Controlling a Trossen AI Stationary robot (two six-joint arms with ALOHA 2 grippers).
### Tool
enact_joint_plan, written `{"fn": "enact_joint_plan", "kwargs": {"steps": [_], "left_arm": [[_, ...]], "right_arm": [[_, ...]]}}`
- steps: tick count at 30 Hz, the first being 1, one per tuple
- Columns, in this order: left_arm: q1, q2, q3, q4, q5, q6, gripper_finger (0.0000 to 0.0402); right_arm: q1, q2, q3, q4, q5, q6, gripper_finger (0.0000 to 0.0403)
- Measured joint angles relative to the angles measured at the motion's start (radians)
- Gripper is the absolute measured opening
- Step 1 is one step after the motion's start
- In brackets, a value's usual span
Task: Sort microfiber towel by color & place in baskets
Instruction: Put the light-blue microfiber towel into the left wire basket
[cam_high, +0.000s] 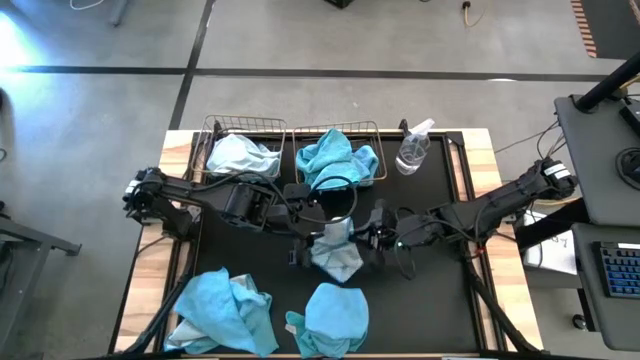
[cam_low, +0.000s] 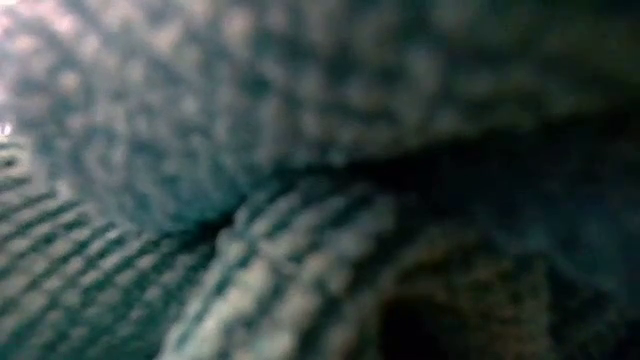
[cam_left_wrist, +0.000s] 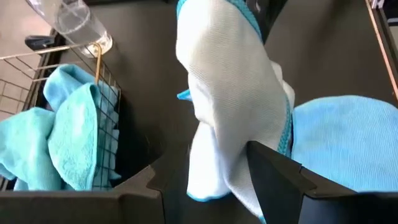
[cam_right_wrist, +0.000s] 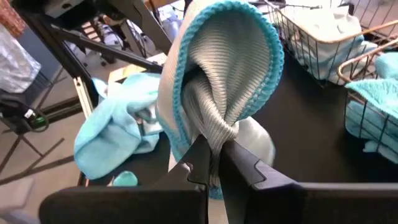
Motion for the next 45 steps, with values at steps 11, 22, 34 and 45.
{"fn": "enact_joint_plan", "kwargs": {"steps": [11, 22, 34, 45], "left_arm": [[0.003, 0.015, 0.000, 0.051, 0.000, 0.042, 0.0148], [0.013, 0.048, 0.000, 0.088, -0.007, 0.075, 0.0147], [0.013, 0.048, 0.000, 0.081, -0.034, 0.082, 0.0011], [0.013, 0.048, 0.000, 0.076, -0.039, 0.077, 0.0003]], "right_arm": [[-0.036, 0.043, 0.000, 0.143, 0.002, -0.086, 0.0013], [-0.038, 0.062, 0.013, 0.227, -0.009, -0.138, 0.0013], [-0.038, 0.076, 0.038, 0.197, -0.025, -0.150, 0.0013], [-0.038, 0.074, 0.037, 0.189, -0.029, -0.210, 0.0030]]}}
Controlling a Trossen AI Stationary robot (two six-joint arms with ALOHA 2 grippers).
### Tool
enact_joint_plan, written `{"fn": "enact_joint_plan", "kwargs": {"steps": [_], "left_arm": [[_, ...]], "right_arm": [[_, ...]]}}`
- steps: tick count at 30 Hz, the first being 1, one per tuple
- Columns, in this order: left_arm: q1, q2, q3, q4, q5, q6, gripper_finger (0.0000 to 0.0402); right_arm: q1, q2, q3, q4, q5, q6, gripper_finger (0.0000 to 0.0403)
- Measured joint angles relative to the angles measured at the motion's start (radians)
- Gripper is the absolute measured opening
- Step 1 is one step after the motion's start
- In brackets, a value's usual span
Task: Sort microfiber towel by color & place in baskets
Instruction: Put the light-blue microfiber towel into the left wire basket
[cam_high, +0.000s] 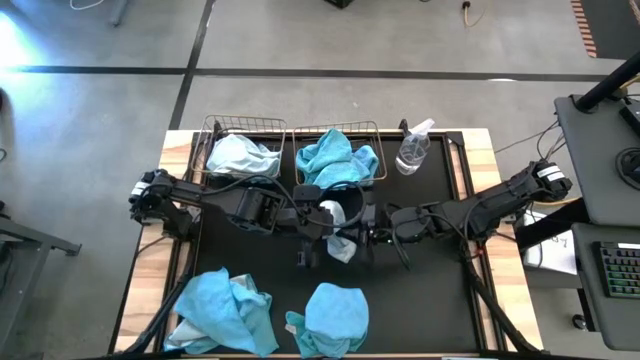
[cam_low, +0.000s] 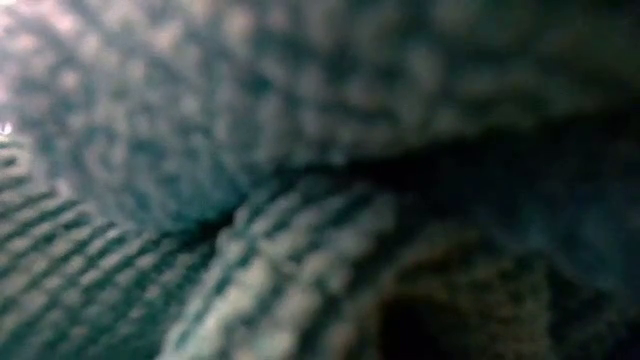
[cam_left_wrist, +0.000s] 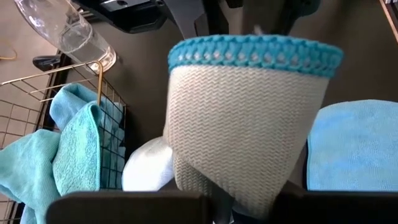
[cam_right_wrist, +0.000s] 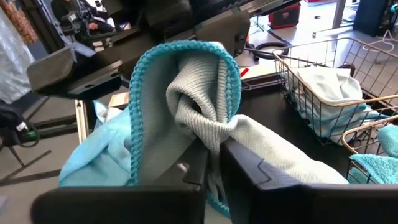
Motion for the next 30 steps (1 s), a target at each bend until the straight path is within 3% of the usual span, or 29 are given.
{"fn": "enact_joint_plan", "kwargs": {"steps": [10, 15, 19, 30], "left_arm": [[0.002, 0.000, 0.000, -0.023, -0.010, -0.009, 0.0002], [0.002, 0.000, 0.000, -0.031, -0.010, -0.014, 0.0002], [0.003, -0.007, 0.000, -0.078, -0.061, -0.017, 0.0002], [0.008, -0.109, 0.024, -0.387, -0.403, -0.199, 0.0001]], "right_arm": [[0.001, -0.002, 0.000, -0.017, -0.011, -0.049, 0.0163], [0.001, -0.004, 0.000, -0.054, -0.003, -0.049, 0.0210], [0.001, -0.006, 0.000, -0.099, 0.000, -0.036, 0.0228], [0.001, -0.012, -0.001, -0.258, 0.000, 0.082, 0.0224]]}}
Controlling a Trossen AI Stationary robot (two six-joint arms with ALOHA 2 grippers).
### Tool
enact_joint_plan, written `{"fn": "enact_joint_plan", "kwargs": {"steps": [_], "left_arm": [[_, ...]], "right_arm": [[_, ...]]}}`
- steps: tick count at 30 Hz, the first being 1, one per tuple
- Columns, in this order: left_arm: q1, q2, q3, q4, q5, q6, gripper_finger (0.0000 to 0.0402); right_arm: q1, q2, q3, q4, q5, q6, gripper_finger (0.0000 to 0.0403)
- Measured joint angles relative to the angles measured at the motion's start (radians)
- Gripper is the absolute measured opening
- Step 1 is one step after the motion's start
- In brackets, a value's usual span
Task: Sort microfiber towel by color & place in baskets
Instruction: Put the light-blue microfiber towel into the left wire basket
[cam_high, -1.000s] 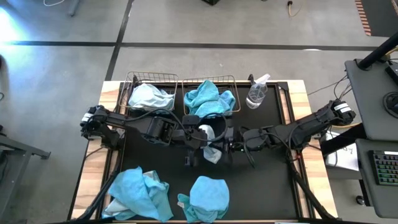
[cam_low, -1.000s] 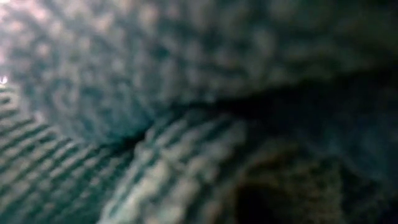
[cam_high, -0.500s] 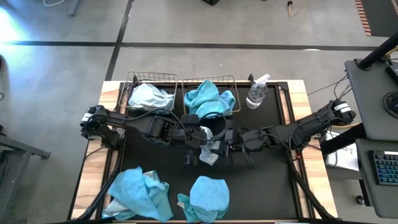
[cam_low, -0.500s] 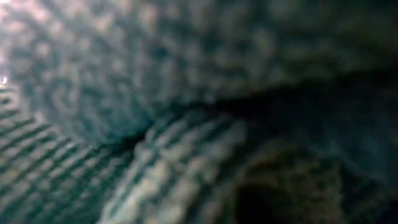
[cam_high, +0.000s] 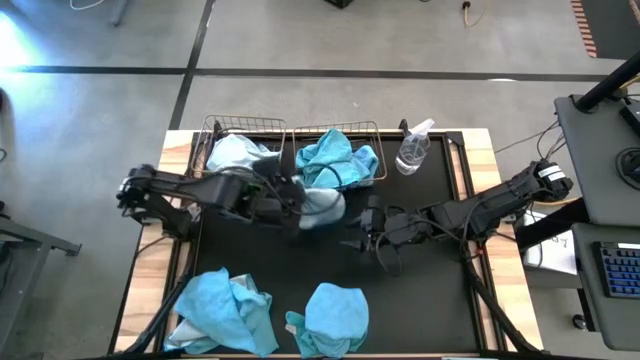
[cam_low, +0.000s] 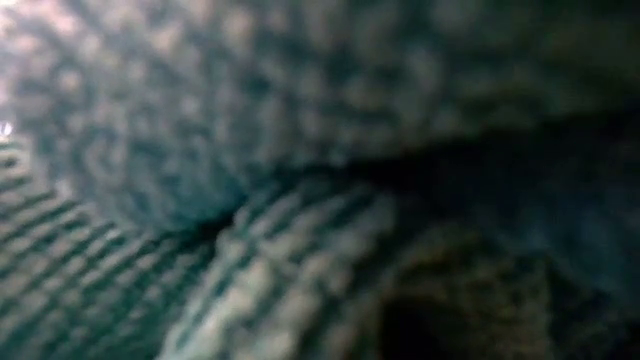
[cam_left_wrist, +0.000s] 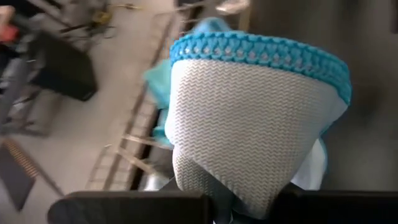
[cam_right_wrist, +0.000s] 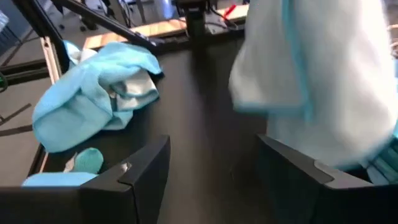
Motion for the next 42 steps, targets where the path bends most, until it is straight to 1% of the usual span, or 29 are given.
{"fn": "enact_joint_plan", "kwargs": {"steps": [5, 11, 13, 19, 23, 29, 33, 39, 42], "left_arm": [[0.015, -0.094, 0.005, -0.076, -0.122, -0.067, 0.0003], [0.074, -0.231, 0.004, -0.169, -0.242, -0.178, 0.0004], [0.109, -0.272, 0.004, -0.167, -0.260, -0.205, 0.0004], [0.249, -0.350, 0.004, -0.161, -0.279, -0.211, 0.0005], [0.347, -0.369, 0.004, -0.160, -0.308, -0.204, 0.0005], [0.496, -0.366, 0.003, -0.161, -0.310, -0.157, 0.0005], [0.587, -0.351, 0.000, -0.160, -0.309, -0.162, 0.0005], [0.666, -0.316, -0.022, -0.159, -0.309, -0.175, 0.0008], [0.680, -0.297, -0.023, -0.159, -0.319, -0.176, 0.0022]], "right_arm": [[0.000, 0.000, 0.000, -0.011, 0.000, 0.001, 0.0224], [0.000, 0.000, 0.000, -0.011, 0.000, 0.001, 0.0224], [0.000, 0.000, 0.000, -0.011, 0.000, 0.001, 0.0224], [0.000, 0.000, 0.000, -0.008, 0.000, 0.001, 0.0224], [0.000, 0.000, 0.000, -0.008, 0.001, 0.001, 0.0224], [0.000, 0.000, 0.000, -0.010, 0.001, 0.001, 0.0224], [0.000, 0.000, -0.001, -0.016, 0.001, 0.001, 0.0224], [0.000, 0.000, -0.007, -0.030, 0.001, 0.001, 0.0224], [0.000, 0.000, -0.010, -0.051, 0.001, 0.001, 0.0224]]}}
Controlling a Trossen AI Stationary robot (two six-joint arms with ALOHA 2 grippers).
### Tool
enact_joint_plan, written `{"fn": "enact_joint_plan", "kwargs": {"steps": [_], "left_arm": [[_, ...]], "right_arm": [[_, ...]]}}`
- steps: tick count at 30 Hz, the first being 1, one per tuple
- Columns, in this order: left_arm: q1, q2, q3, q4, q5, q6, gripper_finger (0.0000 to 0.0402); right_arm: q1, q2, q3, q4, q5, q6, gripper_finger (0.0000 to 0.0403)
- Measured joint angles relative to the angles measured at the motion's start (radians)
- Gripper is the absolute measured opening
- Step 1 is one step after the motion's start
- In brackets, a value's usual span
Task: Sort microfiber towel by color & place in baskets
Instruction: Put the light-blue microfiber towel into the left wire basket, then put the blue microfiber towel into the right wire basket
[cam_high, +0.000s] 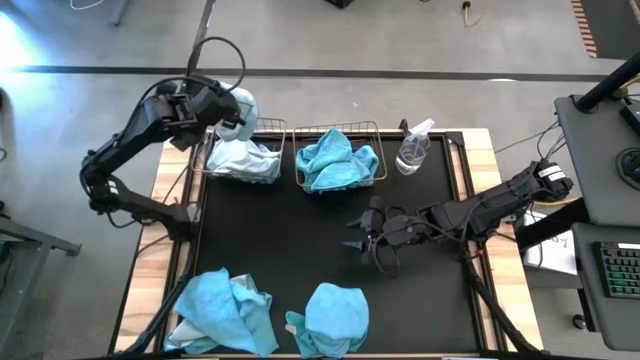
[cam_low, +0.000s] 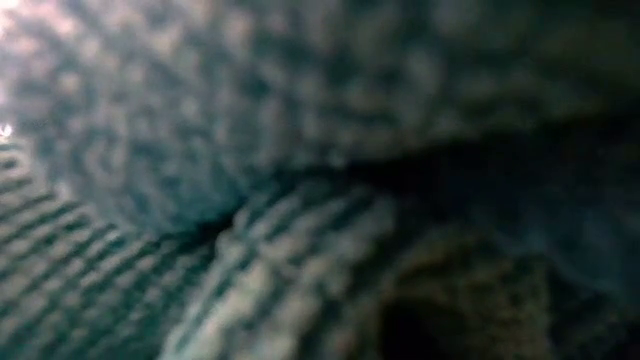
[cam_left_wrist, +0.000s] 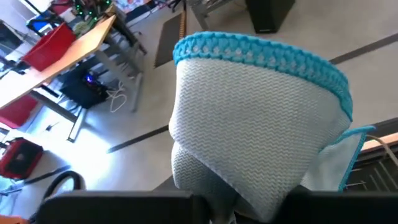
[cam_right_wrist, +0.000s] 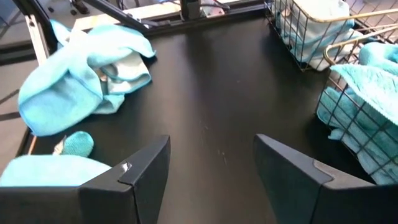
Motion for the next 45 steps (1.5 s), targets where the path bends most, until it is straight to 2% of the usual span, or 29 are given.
{"fn": "enact_joint_plan", "kwargs": {"steps": [3, 10, 17, 19, 24, 28, 30, 37, 42, 45], "left_arm": [[0.003, 0.015, 0.000, -0.004, 0.018, 0.017, 0.0047], [0.005, 0.028, 0.000, -0.072, 0.200, 0.053, 0.0123], [0.005, 0.024, 0.000, -0.159, 0.222, -0.017, 0.0169], [0.005, 0.020, 0.000, -0.170, 0.313, -0.022, 0.0170], [-0.025, 0.014, -0.004, -0.169, 0.679, 0.004, 0.0165], [-0.140, -0.001, -0.047, -0.168, 0.819, -0.022, 0.0162], [-0.228, -0.013, -0.092, -0.165, 0.850, -0.057, 0.0162], [-0.580, -0.030, -0.284, -0.051, 0.853, -0.261, 0.0162], [-0.807, -0.017, -0.389, 0.138, 0.854, -0.383, 0.0162], [-0.913, -0.003, -0.418, 0.201, 0.854, -0.462, 0.0162]], "right_arm": [[0.000, 0.000, -0.009, -0.006, 0.000, 0.000, 0.0224], [0.000, 0.000, -0.030, -0.014, 0.000, 0.021, 0.0224], [0.000, 0.001, -0.033, -0.018, 0.000, 0.045, 0.0224], [0.000, 0.001, -0.033, -0.018, 0.000, 0.045, 0.0224], [0.001, 0.001, -0.033, -0.036, -0.005, 0.048, 0.0224], [0.007, 0.001, -0.033, -0.059, -0.019, 0.080, 0.0224], [0.014, 0.001, -0.033, -0.070, -0.039, 0.100, 0.0224], [0.050, 0.001, -0.033, -0.086, -0.062, 0.137, 0.0224], [0.068, 0.002, -0.033, -0.171, -0.147, 0.276, 0.0224], [0.085, 0.011, -0.033, -0.224, -0.161, 0.387, 0.0224]]}}
